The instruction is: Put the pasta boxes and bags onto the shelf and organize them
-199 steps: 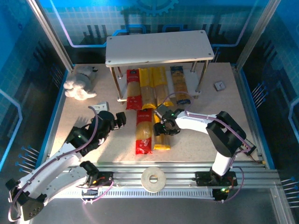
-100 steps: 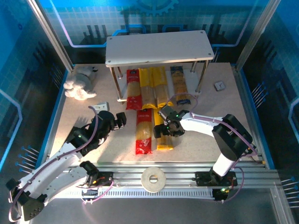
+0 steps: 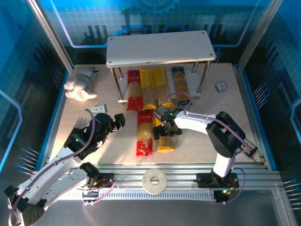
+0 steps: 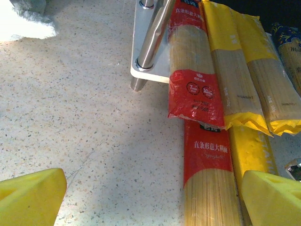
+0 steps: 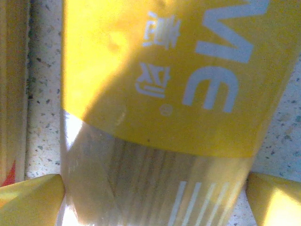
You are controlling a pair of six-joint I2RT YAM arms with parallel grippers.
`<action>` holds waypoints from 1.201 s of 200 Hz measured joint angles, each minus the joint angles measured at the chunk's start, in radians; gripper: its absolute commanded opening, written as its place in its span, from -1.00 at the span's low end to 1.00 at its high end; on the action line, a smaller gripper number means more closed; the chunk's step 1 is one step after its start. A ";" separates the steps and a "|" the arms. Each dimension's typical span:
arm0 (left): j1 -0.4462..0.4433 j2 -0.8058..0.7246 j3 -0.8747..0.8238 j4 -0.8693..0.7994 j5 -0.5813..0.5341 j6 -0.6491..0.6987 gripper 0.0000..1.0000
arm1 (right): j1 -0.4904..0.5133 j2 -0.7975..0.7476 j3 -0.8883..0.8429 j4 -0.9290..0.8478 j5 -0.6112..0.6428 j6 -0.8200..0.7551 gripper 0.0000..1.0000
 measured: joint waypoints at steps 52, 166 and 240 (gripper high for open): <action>0.005 0.000 -0.001 0.000 0.000 0.000 0.93 | 0.013 0.020 0.027 -0.012 -0.018 -0.004 0.99; 0.012 -0.004 -0.008 0.000 0.000 0.003 0.94 | 0.013 0.053 0.052 -0.063 0.036 -0.014 0.27; 0.013 0.013 -0.007 0.000 0.012 0.004 0.93 | 0.008 -0.034 -0.014 0.008 0.022 -0.014 -0.97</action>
